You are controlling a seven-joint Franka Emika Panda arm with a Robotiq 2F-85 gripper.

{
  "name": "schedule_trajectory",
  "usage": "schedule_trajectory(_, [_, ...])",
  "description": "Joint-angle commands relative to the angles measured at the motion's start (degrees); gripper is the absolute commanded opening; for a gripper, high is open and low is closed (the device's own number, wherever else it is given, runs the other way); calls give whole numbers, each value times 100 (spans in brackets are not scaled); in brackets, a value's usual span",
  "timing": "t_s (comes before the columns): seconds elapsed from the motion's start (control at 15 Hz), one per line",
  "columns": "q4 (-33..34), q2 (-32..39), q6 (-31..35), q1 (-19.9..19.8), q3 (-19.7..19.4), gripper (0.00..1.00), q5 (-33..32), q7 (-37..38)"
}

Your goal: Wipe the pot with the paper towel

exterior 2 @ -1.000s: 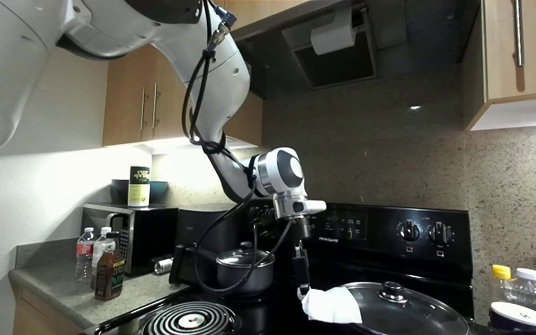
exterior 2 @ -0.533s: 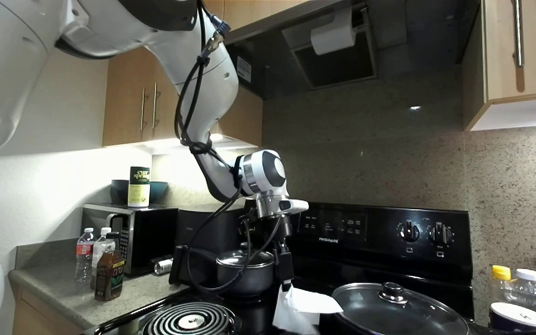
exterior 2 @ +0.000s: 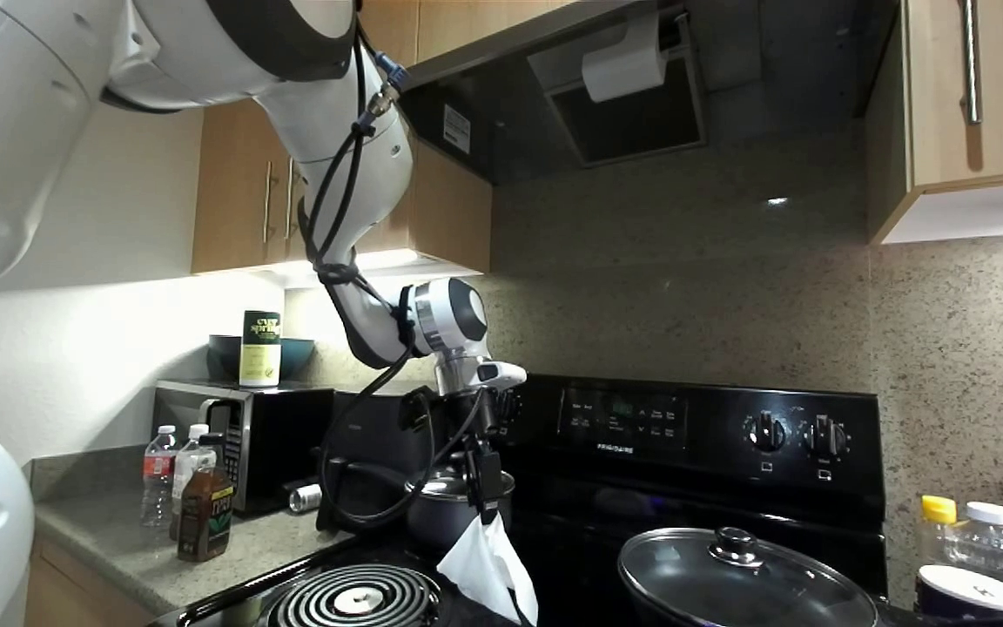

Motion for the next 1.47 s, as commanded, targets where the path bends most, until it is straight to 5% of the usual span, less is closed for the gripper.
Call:
schedule_trajectory(0.0, [487, 392, -265, 24, 24, 2, 107, 63])
schedule_trajectory(0.6, [526, 1052, 486, -896, -572, 2, 852, -409])
schedule_trajectory(1.4, [541, 919, 554, -622, -541, 2, 770, -878])
